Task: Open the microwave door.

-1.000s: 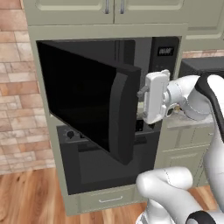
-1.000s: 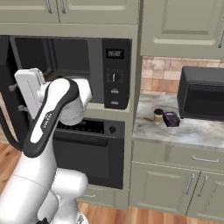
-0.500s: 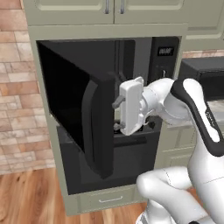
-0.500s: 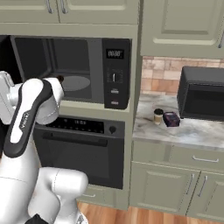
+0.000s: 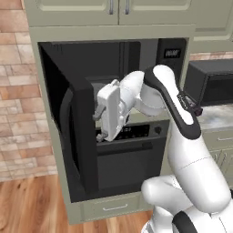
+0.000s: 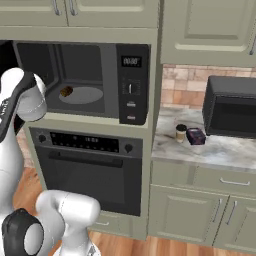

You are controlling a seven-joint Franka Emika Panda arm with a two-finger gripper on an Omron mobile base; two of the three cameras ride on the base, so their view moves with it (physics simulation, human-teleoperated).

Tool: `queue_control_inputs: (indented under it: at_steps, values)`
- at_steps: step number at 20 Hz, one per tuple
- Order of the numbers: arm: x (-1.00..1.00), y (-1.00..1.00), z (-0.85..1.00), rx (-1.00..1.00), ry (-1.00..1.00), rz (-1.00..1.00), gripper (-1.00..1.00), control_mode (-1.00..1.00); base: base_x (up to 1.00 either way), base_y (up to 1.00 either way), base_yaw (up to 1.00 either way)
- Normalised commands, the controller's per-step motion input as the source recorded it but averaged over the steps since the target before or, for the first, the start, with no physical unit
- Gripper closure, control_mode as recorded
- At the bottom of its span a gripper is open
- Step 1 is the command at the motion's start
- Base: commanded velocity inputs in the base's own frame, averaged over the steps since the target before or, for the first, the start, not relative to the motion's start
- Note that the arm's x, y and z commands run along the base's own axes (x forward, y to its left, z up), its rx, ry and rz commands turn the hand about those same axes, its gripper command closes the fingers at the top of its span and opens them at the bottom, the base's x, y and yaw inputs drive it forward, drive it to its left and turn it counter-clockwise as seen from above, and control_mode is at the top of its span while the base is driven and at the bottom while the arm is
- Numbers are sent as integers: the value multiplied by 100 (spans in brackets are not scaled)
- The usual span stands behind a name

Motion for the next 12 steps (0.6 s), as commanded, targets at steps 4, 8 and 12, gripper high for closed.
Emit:
queue_control_inputs:
  at_steps: [4,8,12]
  values:
    - [58,100,-8,0,-17,-3,-100,-100,0,0,0]
    - [52,100,-17,5,-23,-12,-100,-100,0,0,0]
    - [31,100,-42,15,-33,-19,-100,-100,0,0,0]
